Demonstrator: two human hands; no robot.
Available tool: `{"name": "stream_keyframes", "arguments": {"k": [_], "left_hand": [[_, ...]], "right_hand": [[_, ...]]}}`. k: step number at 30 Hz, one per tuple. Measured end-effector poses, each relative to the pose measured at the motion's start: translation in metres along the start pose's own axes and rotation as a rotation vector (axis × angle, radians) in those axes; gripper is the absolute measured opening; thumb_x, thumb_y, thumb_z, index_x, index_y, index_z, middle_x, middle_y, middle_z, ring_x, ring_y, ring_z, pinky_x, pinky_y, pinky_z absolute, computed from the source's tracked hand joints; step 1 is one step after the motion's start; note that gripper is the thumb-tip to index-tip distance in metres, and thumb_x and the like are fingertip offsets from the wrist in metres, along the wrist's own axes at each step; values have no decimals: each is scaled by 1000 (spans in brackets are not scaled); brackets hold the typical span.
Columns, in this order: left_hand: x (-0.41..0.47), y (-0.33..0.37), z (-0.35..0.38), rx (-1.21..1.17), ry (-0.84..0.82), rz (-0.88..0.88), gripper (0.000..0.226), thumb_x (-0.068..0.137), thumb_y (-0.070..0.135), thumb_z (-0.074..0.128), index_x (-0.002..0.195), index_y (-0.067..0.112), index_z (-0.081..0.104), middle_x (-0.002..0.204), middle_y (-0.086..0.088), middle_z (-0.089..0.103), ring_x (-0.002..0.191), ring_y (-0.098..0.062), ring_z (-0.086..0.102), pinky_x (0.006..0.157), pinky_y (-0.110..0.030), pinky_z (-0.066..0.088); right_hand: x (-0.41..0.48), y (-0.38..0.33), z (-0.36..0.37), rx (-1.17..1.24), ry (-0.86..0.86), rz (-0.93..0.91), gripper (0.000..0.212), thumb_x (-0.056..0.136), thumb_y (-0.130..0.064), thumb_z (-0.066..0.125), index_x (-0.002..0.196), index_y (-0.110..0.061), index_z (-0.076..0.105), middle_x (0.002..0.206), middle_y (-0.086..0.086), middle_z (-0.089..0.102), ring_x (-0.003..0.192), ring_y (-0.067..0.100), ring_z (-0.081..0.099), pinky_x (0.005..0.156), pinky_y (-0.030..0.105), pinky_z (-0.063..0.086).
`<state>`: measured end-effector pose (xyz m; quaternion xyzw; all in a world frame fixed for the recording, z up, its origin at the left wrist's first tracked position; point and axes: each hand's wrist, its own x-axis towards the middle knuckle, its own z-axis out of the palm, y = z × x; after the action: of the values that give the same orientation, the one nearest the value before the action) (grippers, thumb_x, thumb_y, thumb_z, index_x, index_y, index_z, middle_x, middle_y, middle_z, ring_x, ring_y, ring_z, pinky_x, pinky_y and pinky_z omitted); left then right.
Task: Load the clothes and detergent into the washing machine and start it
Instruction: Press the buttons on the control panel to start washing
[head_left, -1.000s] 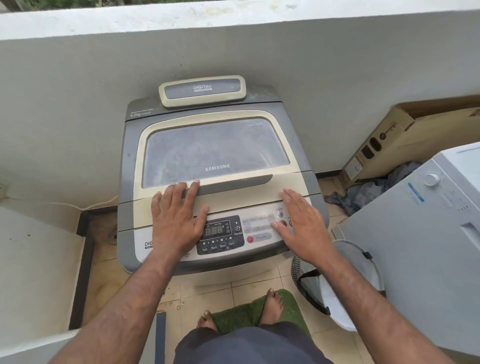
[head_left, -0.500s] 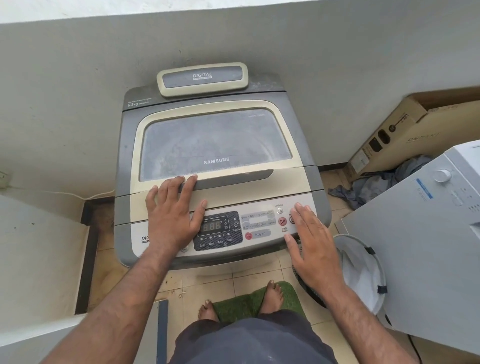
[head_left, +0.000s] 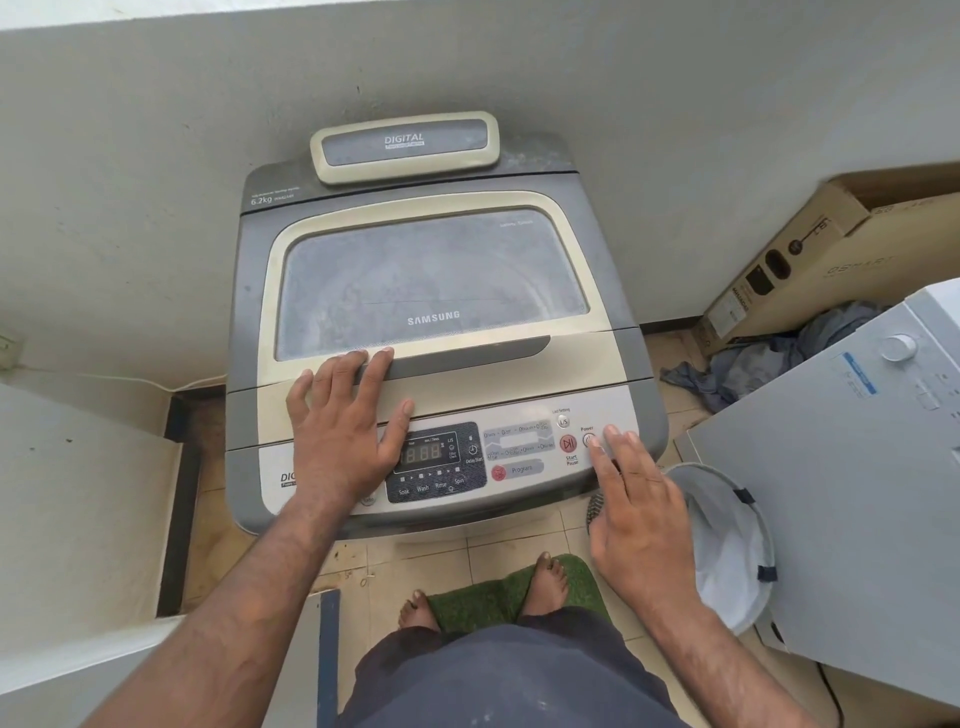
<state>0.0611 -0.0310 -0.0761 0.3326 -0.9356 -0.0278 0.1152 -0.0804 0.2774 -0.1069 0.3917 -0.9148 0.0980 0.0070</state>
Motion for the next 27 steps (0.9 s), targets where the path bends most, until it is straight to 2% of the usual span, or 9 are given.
{"name": "stream_keyframes", "arguments": {"k": [6, 10, 14, 21, 25, 27], "left_hand": [[0, -1, 1, -5, 2, 4, 64, 96, 55, 47, 153, 26, 45, 144, -4, 50, 137, -29, 46, 120, -54, 25], [0, -1, 1, -6, 4, 3, 63, 96, 54, 48, 152, 25, 45, 144, -4, 51, 137, -29, 46, 120, -54, 26], [0, -2, 1, -22, 19, 14, 60, 97, 51, 48, 151, 25, 47, 143, -4, 51, 136, -29, 47, 119, -53, 26], [1, -1, 0, -49, 2, -1, 52, 102, 37, 39, 152, 27, 45, 143, -1, 50, 136, -25, 46, 120, -52, 24], [1, -3, 0, -47, -7, -6, 52, 102, 36, 40, 153, 27, 44, 144, -1, 49, 137, -25, 45, 120, -51, 23], [1, -3, 0, -50, -4, -7, 52, 102, 35, 41, 153, 28, 44, 144, 0, 49, 137, -25, 45, 120, -51, 22]], "right_hand": [[8, -8, 6, -28, 13, 47, 92, 64, 2, 76, 148, -15, 43, 155, 14, 47, 143, 36, 45, 88, 55, 56], [10, -7, 10, -27, 25, 37, 89, 67, 1, 69, 149, -16, 40, 155, 14, 41, 143, 37, 41, 83, 55, 56], [8, -12, 15, 10, -5, 34, 90, 67, -6, 60, 153, -10, 33, 159, 14, 35, 148, 39, 35, 92, 54, 54], [5, -17, 7, 63, 51, 38, 95, 59, 2, 69, 150, -2, 40, 158, 18, 41, 149, 41, 35, 118, 56, 39], [5, -17, 1, 74, 23, 48, 91, 61, 4, 67, 149, 1, 44, 157, 19, 40, 149, 41, 35, 121, 56, 35], [5, -21, -1, 85, -11, 67, 83, 67, -2, 60, 148, 3, 44, 157, 19, 39, 150, 41, 34, 123, 55, 32]]}}
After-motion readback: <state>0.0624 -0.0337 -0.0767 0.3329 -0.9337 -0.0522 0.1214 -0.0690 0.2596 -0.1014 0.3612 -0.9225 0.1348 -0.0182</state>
